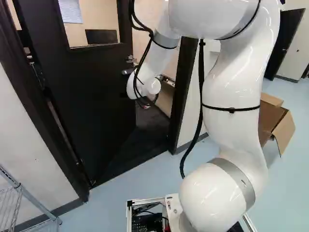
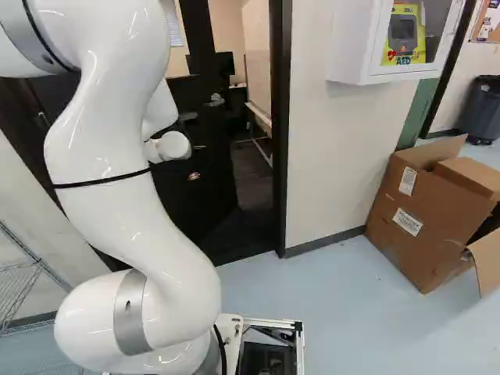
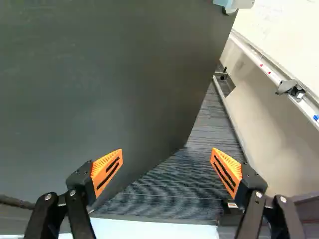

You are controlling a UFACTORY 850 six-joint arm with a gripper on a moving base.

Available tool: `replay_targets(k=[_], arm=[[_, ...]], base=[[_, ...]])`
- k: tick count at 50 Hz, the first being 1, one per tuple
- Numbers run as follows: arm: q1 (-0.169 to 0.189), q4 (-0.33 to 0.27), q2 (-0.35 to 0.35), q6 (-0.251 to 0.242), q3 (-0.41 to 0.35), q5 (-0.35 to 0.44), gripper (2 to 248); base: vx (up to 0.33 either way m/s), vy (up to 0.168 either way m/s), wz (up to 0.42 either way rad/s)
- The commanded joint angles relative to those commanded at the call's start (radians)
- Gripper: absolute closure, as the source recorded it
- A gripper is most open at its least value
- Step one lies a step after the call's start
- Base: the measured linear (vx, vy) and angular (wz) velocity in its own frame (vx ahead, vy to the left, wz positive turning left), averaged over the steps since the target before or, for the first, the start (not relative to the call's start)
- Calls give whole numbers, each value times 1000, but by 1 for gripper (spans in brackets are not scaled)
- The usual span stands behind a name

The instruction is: Open the door and move inside

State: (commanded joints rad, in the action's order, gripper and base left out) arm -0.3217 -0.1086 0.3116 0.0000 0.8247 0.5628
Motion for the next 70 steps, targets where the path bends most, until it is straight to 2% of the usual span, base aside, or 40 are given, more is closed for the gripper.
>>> replay_targets(k=[30, 70], arm=[[42, 0, -139, 0, -163, 6, 3], [110, 25, -336, 0, -371, 84, 3]], base=[[0, 0, 0], [0, 0, 0]])
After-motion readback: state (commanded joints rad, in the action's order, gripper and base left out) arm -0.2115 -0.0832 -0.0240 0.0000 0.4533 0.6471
